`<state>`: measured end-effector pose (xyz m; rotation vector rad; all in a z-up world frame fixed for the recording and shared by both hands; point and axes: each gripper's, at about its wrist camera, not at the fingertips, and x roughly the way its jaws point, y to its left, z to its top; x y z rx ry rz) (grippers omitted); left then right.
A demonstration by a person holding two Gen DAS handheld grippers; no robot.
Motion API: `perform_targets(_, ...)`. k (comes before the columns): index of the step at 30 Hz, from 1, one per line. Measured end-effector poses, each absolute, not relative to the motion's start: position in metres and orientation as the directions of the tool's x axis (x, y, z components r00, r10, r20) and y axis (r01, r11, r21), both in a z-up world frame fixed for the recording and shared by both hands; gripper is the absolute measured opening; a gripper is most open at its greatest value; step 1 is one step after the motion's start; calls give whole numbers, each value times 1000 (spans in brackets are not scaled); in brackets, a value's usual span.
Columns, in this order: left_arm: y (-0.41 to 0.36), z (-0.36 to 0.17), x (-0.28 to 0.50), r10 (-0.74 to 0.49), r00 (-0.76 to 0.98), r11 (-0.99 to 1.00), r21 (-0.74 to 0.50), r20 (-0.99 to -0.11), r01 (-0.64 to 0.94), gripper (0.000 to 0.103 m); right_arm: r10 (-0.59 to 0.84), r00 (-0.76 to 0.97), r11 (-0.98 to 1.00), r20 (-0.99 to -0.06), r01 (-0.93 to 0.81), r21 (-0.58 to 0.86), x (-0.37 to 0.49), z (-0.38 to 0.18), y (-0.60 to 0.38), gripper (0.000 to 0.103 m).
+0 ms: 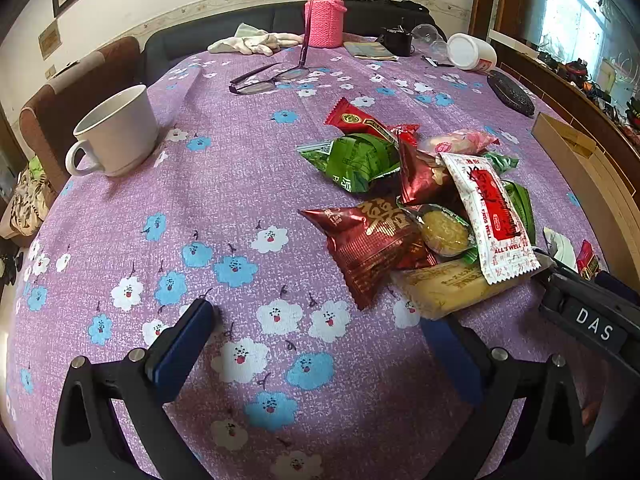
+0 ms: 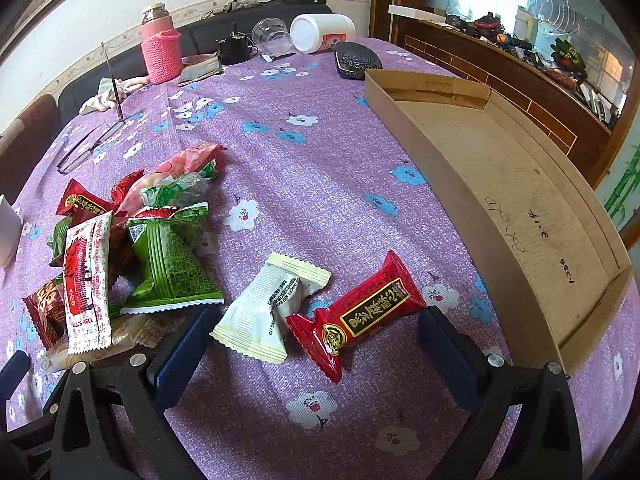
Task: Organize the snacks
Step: 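Move both tools toward the pile of snacks, then grasp the yellow cake packet with the left tool while the right tool grasps the red chocolate bar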
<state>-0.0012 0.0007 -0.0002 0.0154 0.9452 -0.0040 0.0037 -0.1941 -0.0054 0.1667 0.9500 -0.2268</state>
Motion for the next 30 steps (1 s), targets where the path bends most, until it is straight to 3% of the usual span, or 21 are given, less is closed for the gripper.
perform_targets(9, 1, 0, -1, 7, 586, 1000, 14, -810, 7, 103, -115, 559, 965, -821, 259, 41, 1, -8, -184, 102)
perform_targets(12, 0, 0, -4, 3, 584, 1000, 15, -812, 16, 103, 3, 499, 995, -867, 84, 52, 12, -11, -202, 102)
perform_targets(15, -2, 3, -11, -20, 577, 999, 12, -816, 52, 103, 97, 505, 992, -858, 23, 126, 0, -8, -215, 100)
perform_targets(18, -5, 10, -17, -15, 606, 997, 33, -795, 68, 97, 137, 523, 991, -841, -67, 120, -19, 0, -218, 92)
perform_targets(20, -4, 15, -20, -47, 618, 996, 9, -785, 88, 78, 204, 539, 979, -817, -121, 165, -33, 6, -223, 88)
perform_targets(21, -3, 16, -21, -66, 615, 995, -8, -786, 97, 69, 243, 543, 970, -804, -148, 193, -38, 9, -226, 83)
perform_targets(22, -3, 16, -22, -74, 613, 994, -12, -786, 105, 66, 275, 546, 961, -791, -179, 210, -43, 12, -227, 68)
perform_targets(26, -3, 23, -29, -188, 600, 979, -103, -777, 174, 64, 312, 558, 948, -769, -241, 209, -53, 16, -235, 49)
perform_targets(30, -4, 40, -44, -198, 639, 974, -74, -743, 216, 65, 340, 571, 937, -747, -271, 219, -52, 22, -236, 46)
